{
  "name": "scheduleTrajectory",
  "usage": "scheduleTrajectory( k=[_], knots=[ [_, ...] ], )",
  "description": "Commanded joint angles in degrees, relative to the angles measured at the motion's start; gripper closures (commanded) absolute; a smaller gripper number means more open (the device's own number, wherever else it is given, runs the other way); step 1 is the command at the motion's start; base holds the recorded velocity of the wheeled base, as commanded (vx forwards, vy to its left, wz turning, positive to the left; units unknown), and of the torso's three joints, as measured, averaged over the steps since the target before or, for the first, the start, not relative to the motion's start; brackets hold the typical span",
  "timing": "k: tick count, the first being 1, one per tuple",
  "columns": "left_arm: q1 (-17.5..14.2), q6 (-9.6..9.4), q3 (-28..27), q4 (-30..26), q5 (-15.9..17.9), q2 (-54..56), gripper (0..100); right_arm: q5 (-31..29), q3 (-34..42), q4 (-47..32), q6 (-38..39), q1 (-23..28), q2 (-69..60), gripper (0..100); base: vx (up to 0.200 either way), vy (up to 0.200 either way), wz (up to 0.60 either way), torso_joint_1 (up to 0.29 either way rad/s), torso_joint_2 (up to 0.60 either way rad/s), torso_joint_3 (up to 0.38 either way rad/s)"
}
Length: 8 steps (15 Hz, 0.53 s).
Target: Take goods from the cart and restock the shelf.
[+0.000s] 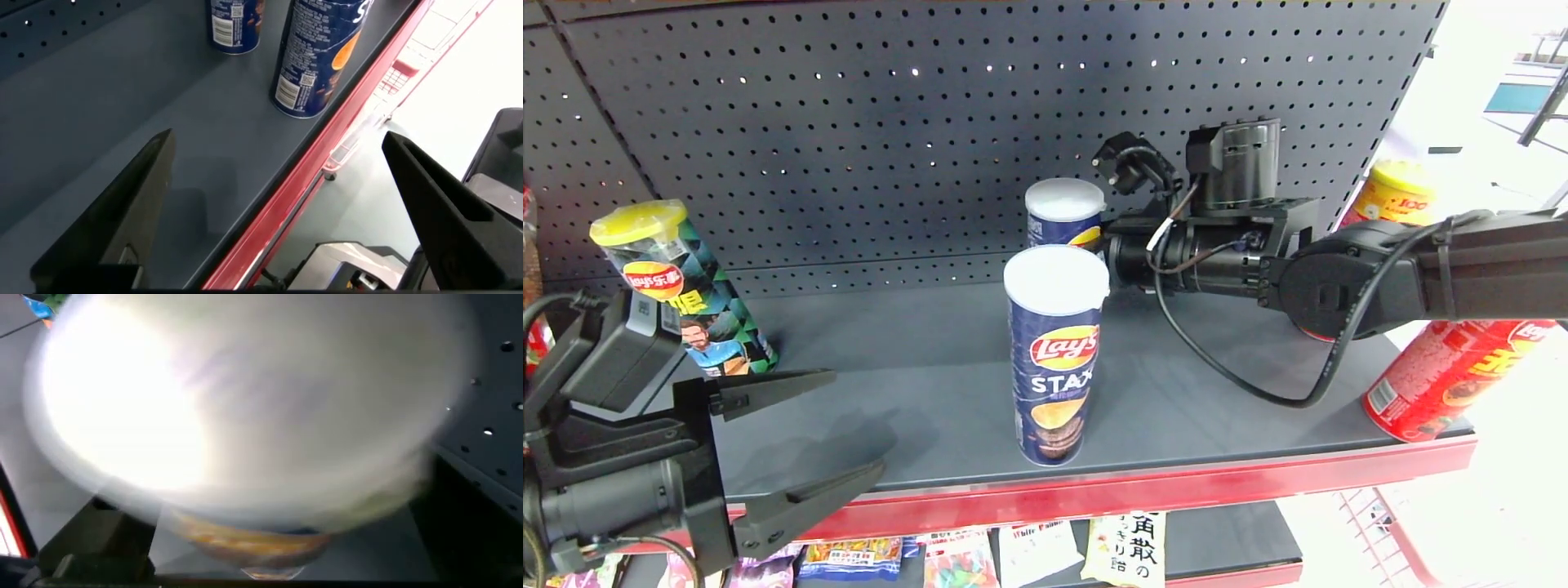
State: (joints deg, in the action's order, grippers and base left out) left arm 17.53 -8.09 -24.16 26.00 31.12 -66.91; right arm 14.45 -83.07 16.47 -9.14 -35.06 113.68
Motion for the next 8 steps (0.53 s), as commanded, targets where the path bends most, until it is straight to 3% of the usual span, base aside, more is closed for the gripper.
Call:
scheduleTrajectory(
  k=[1,8],
  knots=[
    [0.05,0.01,-0.1,0.01,-0.01,-0.5,0,-0.12,3.44,-0.03,0.0,0.26,-3.46,0,0.0,0.0,0.0,0.0,0.0,0.0],
    [0.49,-0.43,-0.1,0.19,-0.89,-2.26,0,-2.49,12.23,0.05,0.18,3.24,-10.85,0,0.0,0.0,0.0,0.0,0.0,0.0]
  ],
)
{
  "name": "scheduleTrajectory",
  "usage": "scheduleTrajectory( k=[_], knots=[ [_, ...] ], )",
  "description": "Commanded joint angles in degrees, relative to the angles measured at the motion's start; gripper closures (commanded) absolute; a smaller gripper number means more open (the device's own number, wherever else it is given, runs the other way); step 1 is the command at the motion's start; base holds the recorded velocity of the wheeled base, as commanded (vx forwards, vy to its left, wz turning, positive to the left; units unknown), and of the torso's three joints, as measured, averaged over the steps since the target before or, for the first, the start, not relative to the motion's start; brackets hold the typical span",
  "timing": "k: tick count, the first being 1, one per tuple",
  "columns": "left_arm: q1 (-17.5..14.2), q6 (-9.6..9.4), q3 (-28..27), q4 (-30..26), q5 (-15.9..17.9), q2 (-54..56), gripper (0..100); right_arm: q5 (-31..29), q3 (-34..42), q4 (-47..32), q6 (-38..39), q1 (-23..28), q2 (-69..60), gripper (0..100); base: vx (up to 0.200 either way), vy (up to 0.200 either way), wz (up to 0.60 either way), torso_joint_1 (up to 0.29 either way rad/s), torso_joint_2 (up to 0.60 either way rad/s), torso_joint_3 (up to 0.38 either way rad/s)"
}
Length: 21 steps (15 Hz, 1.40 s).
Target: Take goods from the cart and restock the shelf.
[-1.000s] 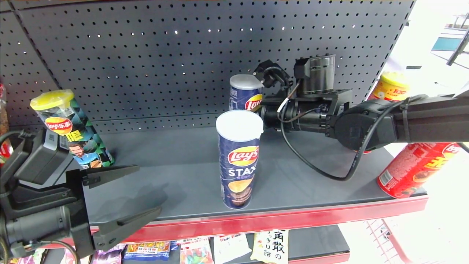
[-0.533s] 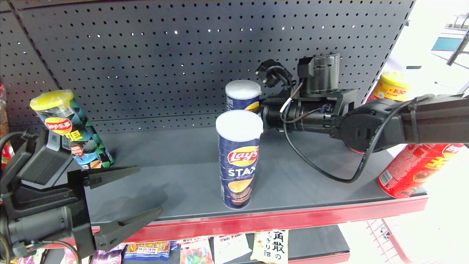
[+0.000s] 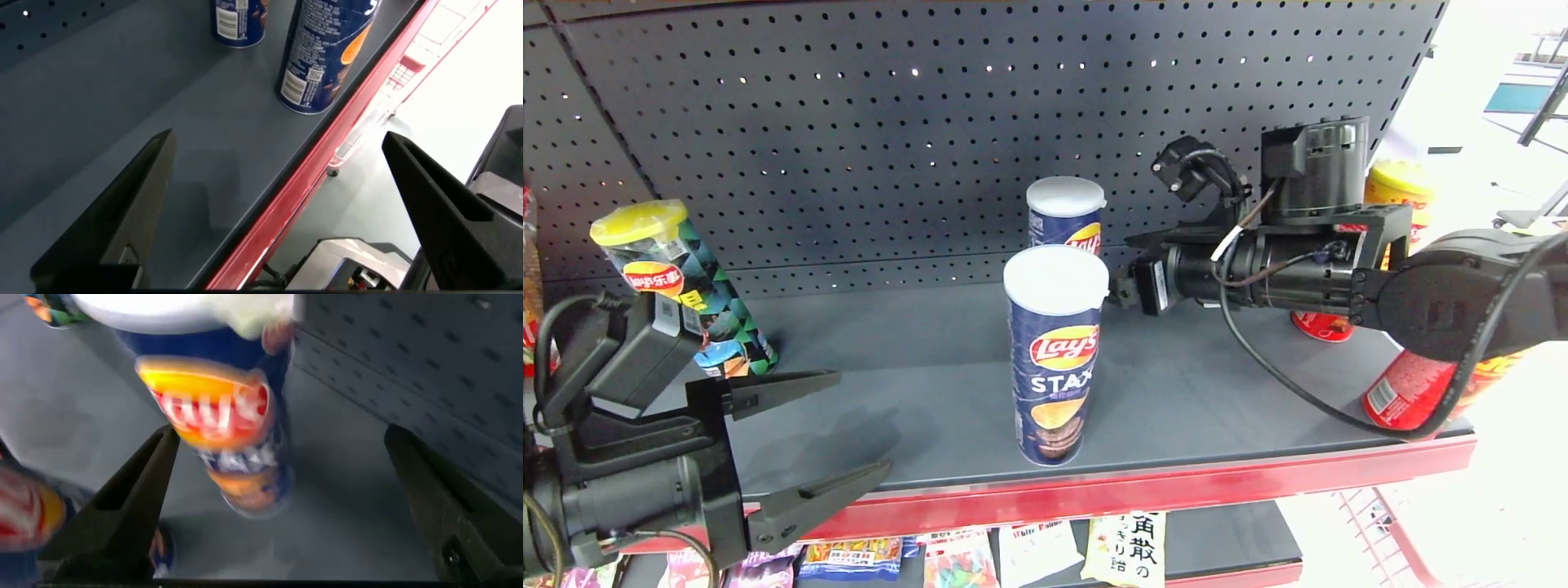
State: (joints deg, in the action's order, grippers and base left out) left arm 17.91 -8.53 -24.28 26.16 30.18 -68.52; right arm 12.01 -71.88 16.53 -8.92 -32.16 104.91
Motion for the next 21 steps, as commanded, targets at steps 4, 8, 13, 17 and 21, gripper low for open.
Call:
scheduleTrajectory(
  k=[4,8,13,17,21],
  knots=[
    [0.64,-2.01,-0.33,0.12,-0.3,-2.58,0,-3.13,8.33,-0.01,-0.04,0.43,-7.97,0,0.0,0.0,0.0,0.0,0.0,0.0],
    [1.43,-2.8,-0.33,0.21,-0.3,-3.9,0,-4.45,16.33,0.08,-0.04,0.52,-15.88,0,0.0,0.0,0.0,0.0,0.0,0.0],
    [3.45,-4.39,-0.59,0.38,-0.3,-7.77,0,-4.01,26.79,0.34,-0.31,0.17,-26.43,0,0.0,0.0,0.0,0.0,0.0,0.0],
    [3.54,-4.39,-2.44,0.47,-1.44,-13.3,0,-3.75,33.2,0.34,-0.22,-1.24,-37.85,0,0.0,0.0,0.0,0.0,0.0,0.0],
    [4.68,-5.27,-5.95,0.47,-1.97,-19.37,0,-3.92,33.2,0.43,0.05,0.43,-42.95,0,0.0,0.0,0.0,0.0,0.0,0.0]
  ],
)
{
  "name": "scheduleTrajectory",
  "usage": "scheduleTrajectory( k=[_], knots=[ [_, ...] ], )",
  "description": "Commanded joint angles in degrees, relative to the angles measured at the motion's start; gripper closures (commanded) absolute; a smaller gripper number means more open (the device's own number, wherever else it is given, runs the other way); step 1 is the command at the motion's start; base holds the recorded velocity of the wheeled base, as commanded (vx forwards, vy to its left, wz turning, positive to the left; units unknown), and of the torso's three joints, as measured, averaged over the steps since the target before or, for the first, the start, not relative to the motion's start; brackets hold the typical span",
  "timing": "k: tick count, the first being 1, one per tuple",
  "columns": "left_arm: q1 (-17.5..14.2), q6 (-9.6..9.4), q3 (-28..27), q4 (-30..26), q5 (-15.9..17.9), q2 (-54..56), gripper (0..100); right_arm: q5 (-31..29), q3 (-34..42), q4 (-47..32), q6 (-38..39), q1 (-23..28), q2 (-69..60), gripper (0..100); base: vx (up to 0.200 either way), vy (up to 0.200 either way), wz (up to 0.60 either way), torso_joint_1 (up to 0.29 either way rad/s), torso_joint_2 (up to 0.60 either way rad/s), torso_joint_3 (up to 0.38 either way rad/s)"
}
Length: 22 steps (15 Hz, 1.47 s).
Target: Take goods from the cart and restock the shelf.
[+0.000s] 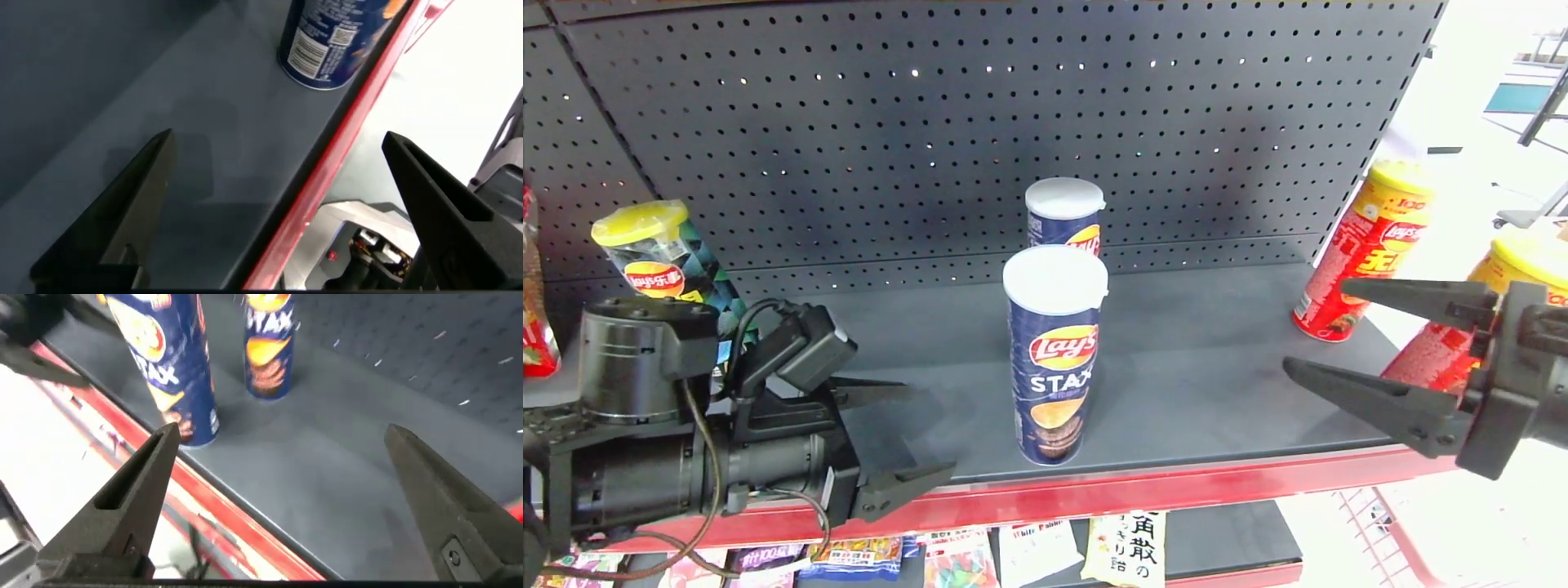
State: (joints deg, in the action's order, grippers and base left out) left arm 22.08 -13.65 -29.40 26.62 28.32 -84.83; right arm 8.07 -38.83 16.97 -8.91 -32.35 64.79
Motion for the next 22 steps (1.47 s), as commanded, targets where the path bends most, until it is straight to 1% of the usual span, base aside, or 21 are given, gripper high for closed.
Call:
scheduleTrajectory(
  k=[1,3,5,9,10,14,16,22],
  knots=[
    [0.77,-0.23,-1.36,0.01,-0.11,-4.02,0,0.02,0.51,-0.09,0.03,1.33,-3.36,0,0.0,0.0,0.0,0.0,0.0,0.0],
    [1.48,-0.15,-2.85,0.01,-0.28,-5.78,0,0.02,1.03,-0.18,0.65,2.38,-3.62,0,0.0,0.0,0.0,0.0,0.0,0.0],
    [2.27,-0.15,-5.49,0.01,-0.55,-8.59,0,0.02,0.95,-0.18,1.35,3.17,-3.62,0,0.0,0.0,0.0,0.0,0.0,0.0],
    [3.41,-0.23,-8.74,0.01,-0.63,-12.81,0,0.02,0.59,-0.09,1.35,3.79,-3.18,0,0.0,0.0,0.0,0.0,0.0,0.0],
    [3.67,-0.15,-9.44,0.01,-1.16,-13.69,0,0.02,0.59,-0.09,1.35,3.79,-3.18,0,0.0,0.0,0.0,0.0,0.0,0.0],
    [3.67,-0.23,-12.08,0.01,-1.6,-15.98,0,0.02,0.68,-0.09,1.44,3.79,-3.09,0,0.0,0.0,0.0,0.0,0.0,0.0],
    [3.67,-0.15,-13.84,0.01,-2.48,-17.12,0,0.02,0.59,-0.09,1.44,3.88,-3.09,0,0.0,0.0,0.0,0.0,0.0,0.0],
    [3.67,-0.15,-15.86,0.01,-2.57,-18.7,0,0.02,0.59,-0.01,1.53,3.88,-3.09,0,0.0,0.0,0.0,0.0,0.0,0.0]
  ],
)
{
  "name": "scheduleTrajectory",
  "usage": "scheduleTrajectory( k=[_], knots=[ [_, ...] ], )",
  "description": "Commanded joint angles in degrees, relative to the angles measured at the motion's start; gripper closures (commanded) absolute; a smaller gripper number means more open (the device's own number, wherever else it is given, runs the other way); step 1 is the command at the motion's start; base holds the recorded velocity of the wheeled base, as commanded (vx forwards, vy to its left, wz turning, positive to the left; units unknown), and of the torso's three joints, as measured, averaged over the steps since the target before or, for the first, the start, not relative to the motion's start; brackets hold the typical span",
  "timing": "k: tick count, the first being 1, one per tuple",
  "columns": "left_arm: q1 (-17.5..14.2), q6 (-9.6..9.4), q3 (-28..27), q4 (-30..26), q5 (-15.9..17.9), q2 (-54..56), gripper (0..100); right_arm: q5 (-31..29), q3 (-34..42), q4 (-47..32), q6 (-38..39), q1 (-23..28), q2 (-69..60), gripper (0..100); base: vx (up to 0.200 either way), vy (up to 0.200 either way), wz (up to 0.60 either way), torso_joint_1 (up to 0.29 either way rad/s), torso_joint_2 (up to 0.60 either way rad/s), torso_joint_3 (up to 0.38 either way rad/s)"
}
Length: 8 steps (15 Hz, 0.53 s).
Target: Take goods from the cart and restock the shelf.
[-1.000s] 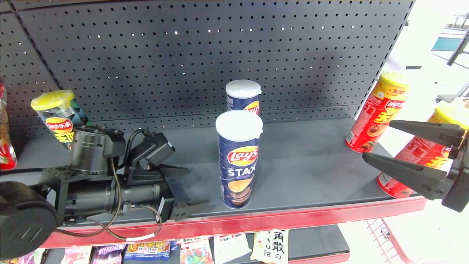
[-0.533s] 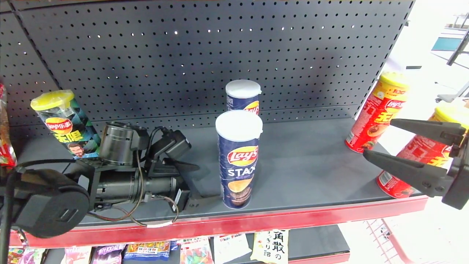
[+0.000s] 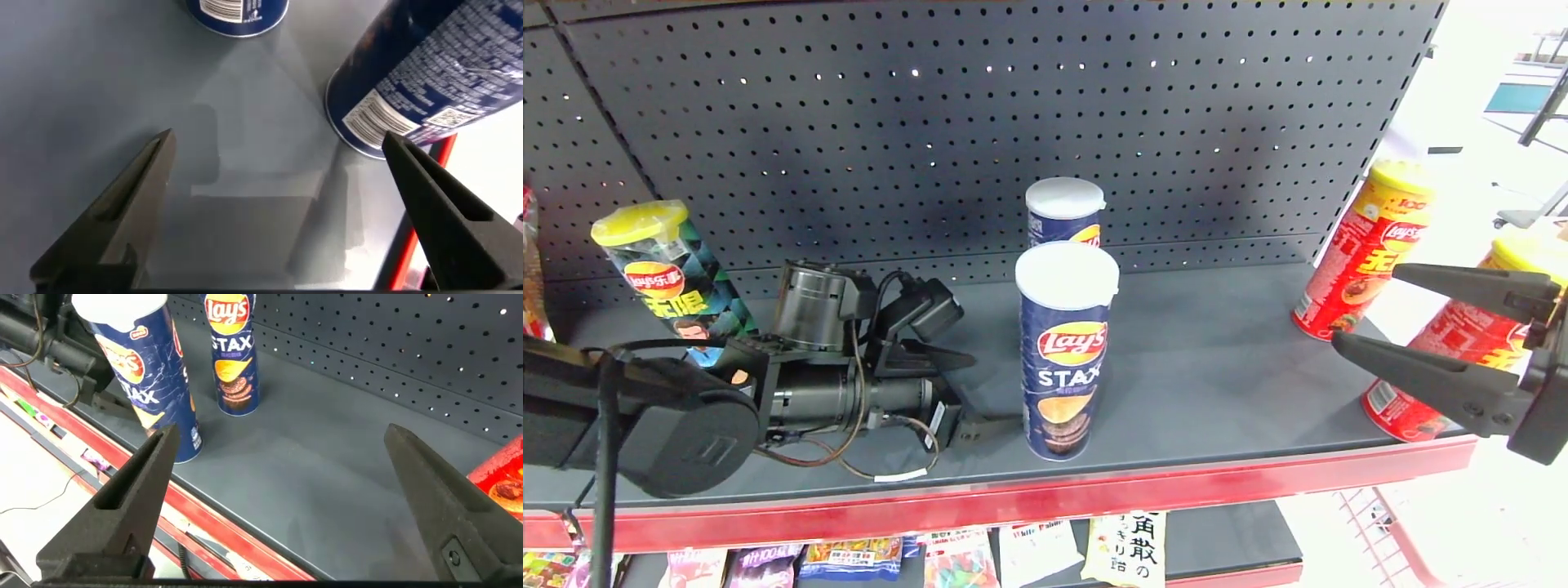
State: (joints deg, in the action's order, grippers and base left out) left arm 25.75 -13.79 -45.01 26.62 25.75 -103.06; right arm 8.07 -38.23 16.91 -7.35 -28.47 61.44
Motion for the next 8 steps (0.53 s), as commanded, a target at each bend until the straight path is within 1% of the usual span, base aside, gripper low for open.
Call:
scheduleTrajectory(
  k=[1,8],
  knots=[
    [0.09,-0.01,-0.26,0.01,0.01,-0.48,0,0.02,0.0,-0.03,-0.03,-0.01,0.26,0,0.0,0.0,0.0,0.0,0.0,0.0],
    [1.24,-0.01,-1.84,0.01,0.01,-1.71,0,0.02,0.0,-0.03,-0.03,-0.01,0.52,0,0.0,0.0,0.0,0.0,0.0,0.0]
  ],
)
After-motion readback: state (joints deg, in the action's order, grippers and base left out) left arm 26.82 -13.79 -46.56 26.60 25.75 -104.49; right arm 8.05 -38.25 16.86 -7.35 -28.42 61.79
